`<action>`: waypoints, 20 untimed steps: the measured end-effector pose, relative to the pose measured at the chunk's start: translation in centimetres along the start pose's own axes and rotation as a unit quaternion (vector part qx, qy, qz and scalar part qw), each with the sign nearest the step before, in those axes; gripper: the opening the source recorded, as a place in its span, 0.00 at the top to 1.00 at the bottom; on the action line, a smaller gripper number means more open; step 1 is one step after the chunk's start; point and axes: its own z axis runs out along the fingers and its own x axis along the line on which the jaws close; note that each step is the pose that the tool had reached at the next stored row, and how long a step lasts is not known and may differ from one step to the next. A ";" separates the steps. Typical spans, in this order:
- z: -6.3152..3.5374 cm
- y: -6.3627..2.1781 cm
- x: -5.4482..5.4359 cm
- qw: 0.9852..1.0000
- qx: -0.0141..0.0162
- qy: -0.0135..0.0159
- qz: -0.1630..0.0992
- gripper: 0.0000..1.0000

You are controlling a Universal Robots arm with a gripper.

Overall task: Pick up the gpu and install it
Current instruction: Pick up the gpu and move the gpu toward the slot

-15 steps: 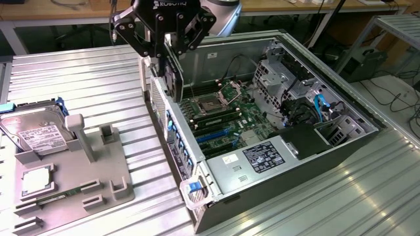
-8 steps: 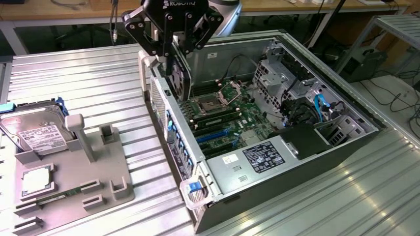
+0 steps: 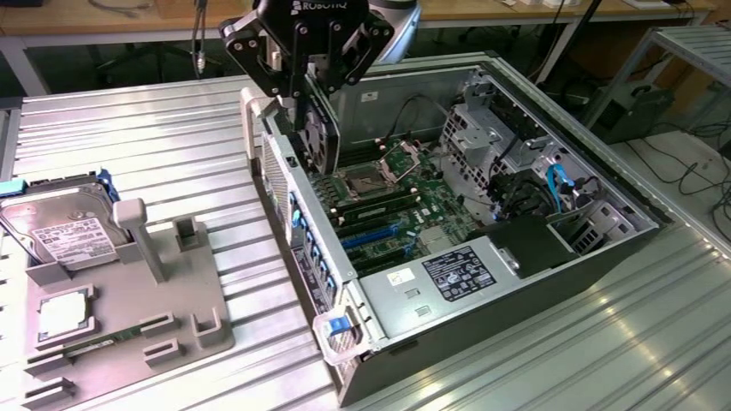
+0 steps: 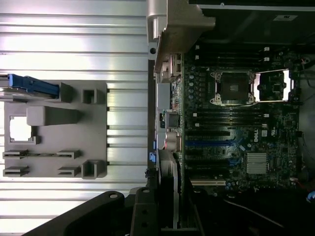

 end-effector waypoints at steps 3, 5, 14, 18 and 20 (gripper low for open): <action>0.00 0.00 -0.1 1.000 0.000 0.000 0.000 0.72; 0.00 0.00 -0.1 1.000 0.000 0.000 0.000 0.72; 0.01 0.00 -0.6 1.000 0.000 0.000 0.000 0.72; 0.02 -0.01 -0.8 1.000 0.000 0.000 0.000 0.72; 0.02 -0.01 -0.8 1.000 0.000 0.000 0.000 0.72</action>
